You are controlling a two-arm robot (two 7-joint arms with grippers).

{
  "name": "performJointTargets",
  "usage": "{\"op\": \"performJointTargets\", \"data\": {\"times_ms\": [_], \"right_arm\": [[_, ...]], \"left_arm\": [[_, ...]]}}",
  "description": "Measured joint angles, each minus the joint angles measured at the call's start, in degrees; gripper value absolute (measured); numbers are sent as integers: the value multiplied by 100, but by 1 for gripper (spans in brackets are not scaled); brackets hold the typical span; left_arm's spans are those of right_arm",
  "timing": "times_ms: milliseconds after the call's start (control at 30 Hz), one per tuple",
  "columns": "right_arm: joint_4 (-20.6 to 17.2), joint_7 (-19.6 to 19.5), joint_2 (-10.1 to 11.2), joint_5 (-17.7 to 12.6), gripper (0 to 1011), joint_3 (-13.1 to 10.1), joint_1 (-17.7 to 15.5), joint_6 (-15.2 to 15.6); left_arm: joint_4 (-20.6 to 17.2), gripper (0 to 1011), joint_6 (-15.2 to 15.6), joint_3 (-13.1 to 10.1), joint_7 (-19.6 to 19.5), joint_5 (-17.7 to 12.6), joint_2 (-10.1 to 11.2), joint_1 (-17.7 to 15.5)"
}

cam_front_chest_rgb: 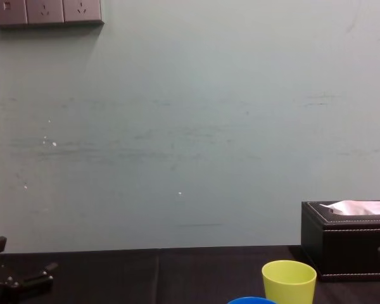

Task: Stack the three plastic cups sequentially using one hand.

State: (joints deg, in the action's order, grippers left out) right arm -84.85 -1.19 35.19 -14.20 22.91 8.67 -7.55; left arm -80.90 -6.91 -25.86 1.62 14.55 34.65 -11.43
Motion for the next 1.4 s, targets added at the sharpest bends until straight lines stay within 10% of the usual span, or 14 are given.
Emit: {"op": "performJointTargets", "data": {"times_ms": [267, 967, 1400], "right_arm": [[-547, 99, 206, -231, 1003, -325, -456, 183], [-2376, 268, 922, -1241, 1003, -1597, -3044, 1075], [-2885, 762, 1091, -1482, 1003, -1815, -3694, 1427]], "left_arm": [[0, 1000, 0, 0, 0, 0, 0, 0], [0, 1000, 0, 0, 0, 0, 0, 0], [0, 1000, 0, 0, 0, 0, 0, 0]]}}
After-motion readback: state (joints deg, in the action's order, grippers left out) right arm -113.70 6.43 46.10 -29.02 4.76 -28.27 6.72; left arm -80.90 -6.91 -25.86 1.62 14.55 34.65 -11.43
